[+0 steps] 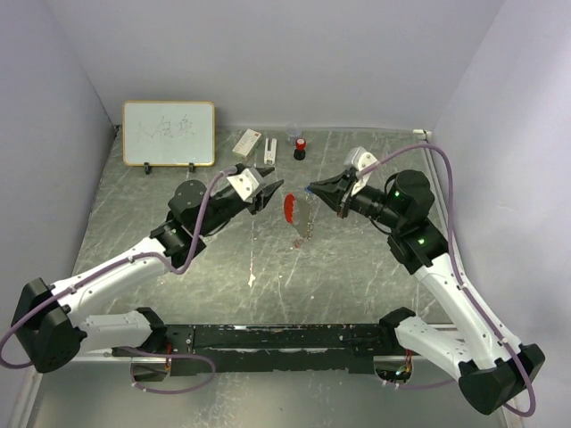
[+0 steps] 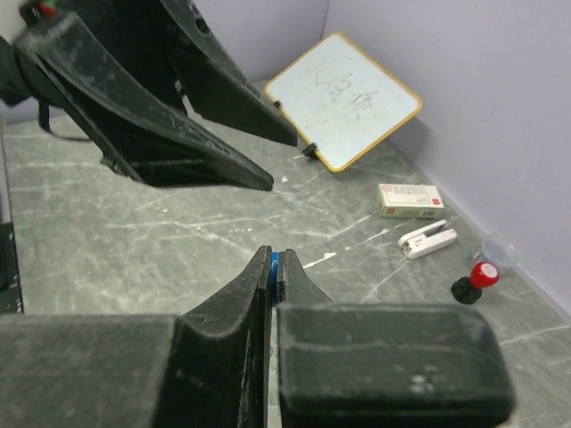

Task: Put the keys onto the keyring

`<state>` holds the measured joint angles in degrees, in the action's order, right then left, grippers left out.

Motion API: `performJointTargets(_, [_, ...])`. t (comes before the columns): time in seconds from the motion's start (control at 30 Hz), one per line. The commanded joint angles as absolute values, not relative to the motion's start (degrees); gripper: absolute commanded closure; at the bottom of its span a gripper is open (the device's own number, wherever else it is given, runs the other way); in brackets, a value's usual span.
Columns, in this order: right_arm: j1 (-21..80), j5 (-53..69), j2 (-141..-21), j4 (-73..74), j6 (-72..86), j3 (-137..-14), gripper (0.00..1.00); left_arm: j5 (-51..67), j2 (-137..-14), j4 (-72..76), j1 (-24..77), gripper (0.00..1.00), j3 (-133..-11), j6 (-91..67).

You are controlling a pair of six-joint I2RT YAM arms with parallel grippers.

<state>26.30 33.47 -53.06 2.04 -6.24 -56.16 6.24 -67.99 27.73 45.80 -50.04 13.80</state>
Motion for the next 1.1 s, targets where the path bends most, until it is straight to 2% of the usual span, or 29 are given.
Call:
performJointTargets(0.0, [26.10,37.69,-50.94,1.27,-6.61,-53.24,1.00,15.22,-64.87,24.15,45.60,0.54,-47.47,9.93])
performJointTargets(0.1, [26.10,39.27,-49.83,0.58,-6.13,-51.54,1.00,17.76,-63.92,24.26,45.60,0.56,-45.93,8.97])
performJointTargets(0.53, [26.08,43.14,-49.50,3.16,-7.83,-52.40,1.00,24.65,-62.11,25.17,45.61,0.53,-42.30,9.20])
performJointTargets(1.07, [26.10,46.25,-48.55,-0.19,-5.72,-50.50,1.00,27.67,-64.45,28.78,45.61,0.52,-40.58,8.35])
